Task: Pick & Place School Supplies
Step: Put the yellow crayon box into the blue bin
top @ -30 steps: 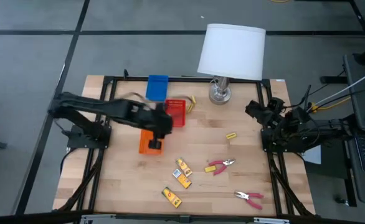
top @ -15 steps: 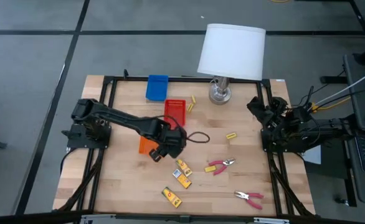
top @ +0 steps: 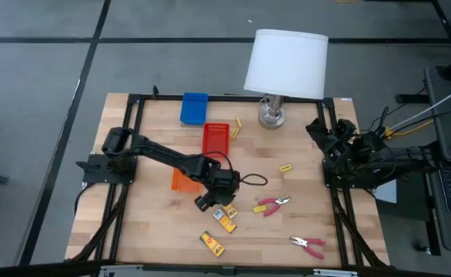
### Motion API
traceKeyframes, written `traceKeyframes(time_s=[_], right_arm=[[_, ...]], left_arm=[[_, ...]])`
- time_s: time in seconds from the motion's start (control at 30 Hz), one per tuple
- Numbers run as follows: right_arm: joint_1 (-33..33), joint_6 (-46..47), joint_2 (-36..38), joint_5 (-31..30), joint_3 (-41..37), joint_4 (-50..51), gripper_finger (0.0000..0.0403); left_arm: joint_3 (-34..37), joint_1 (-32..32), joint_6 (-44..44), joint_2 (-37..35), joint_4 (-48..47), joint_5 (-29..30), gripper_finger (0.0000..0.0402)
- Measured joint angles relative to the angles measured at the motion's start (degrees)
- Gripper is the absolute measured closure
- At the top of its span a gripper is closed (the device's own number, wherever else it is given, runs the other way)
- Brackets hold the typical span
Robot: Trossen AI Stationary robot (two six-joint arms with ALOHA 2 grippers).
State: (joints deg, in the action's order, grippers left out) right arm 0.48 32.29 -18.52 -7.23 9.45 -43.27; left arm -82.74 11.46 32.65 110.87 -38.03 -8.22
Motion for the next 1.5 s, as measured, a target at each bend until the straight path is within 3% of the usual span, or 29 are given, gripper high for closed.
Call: traceKeyframes(time_s=[0.4,1.13,1.5], right_arm=[[-0.01,0.98,0.0,-0.48,0.0,0.0,0.0247],[0.01,3.5,0.0,-0.87,0.0,0.04,0.0247],[0.01,4.04,0.0,-0.67,0.0,0.04,0.0247]], left_arm=[[0.02,1.21,-0.44,4.96,4.02,3.35,0.0168],[-0.09,0.52,-3.13,8.33,6.93,0.73,0.0169],[1.3,0.67,-3.71,8.28,6.99,0.01,0.0193]])
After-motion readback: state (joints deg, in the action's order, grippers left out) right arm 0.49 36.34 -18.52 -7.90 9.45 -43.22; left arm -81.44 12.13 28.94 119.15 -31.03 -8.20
